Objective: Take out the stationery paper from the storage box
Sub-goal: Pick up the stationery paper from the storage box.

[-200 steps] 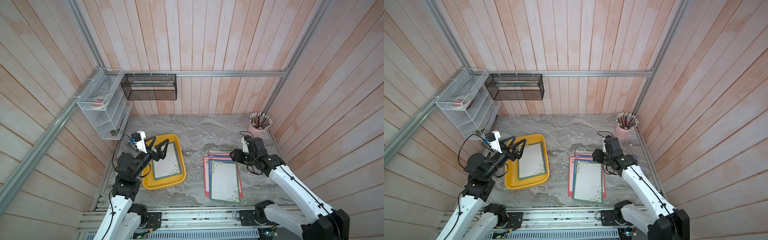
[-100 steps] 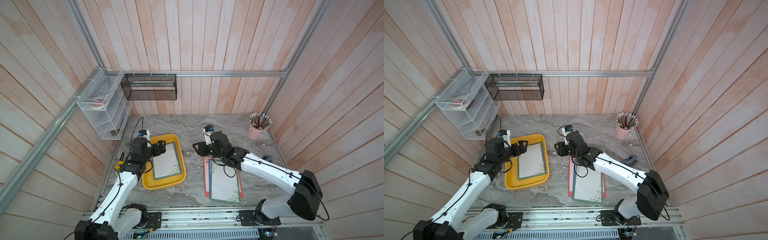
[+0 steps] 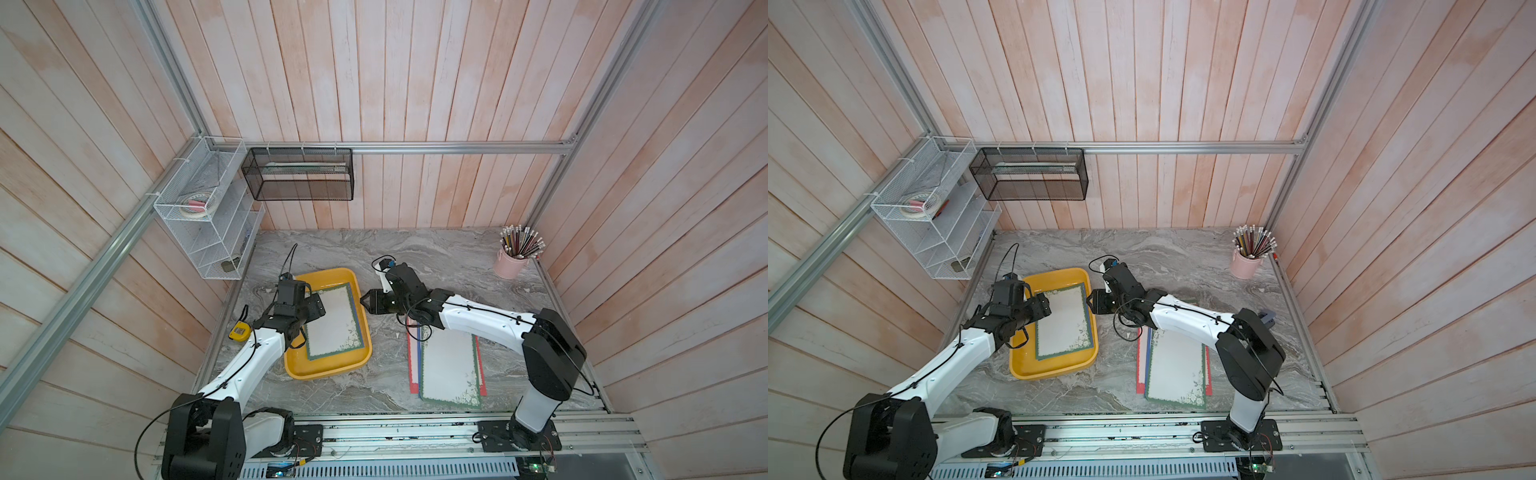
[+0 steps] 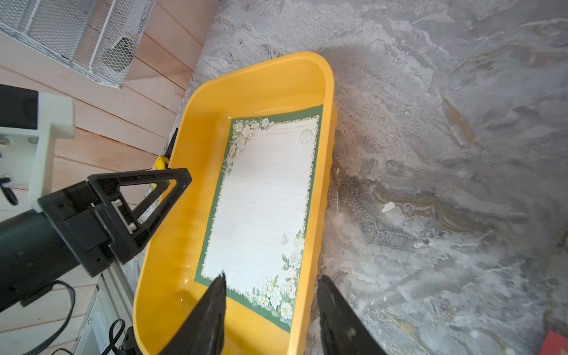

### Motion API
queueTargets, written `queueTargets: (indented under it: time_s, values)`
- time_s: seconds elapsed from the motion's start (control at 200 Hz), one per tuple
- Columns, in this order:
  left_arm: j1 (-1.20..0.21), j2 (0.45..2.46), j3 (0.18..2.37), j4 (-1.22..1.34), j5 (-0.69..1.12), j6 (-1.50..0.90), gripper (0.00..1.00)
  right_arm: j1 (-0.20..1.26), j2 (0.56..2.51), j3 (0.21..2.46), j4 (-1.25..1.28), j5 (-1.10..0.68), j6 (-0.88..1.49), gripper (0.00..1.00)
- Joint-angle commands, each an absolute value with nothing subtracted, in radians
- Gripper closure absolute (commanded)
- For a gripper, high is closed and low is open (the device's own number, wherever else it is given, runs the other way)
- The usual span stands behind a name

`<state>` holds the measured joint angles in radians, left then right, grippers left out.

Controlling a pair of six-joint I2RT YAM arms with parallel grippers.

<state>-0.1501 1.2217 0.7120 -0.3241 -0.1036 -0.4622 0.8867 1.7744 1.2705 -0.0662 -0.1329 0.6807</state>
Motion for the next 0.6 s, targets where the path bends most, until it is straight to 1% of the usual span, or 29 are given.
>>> queueTargets:
  time_s: [0.0, 0.21, 0.455, 0.595]
  values:
    - [-0.147, 1.268, 0.698, -0.299, -0.124, -0.476, 0.16, 0.887, 1.818, 1.311, -0.121, -0.181, 0.687, 0.49]
    - [-0.147, 1.344, 0.702, -0.298, -0.110, -0.463, 0.16, 0.890, 1.836, 1.289, -0.076, -0.217, 0.725, 0.49]
    - [-0.147, 1.397, 0.708, -0.292, -0.088, -0.462, 0.16, 0.893, 1.875, 1.301, -0.089, -0.222, 0.733, 0.49]
    - [-0.147, 1.415, 0.710, -0.289, -0.075, -0.457, 0.16, 0.893, 1.902, 1.311, -0.093, -0.230, 0.735, 0.52]
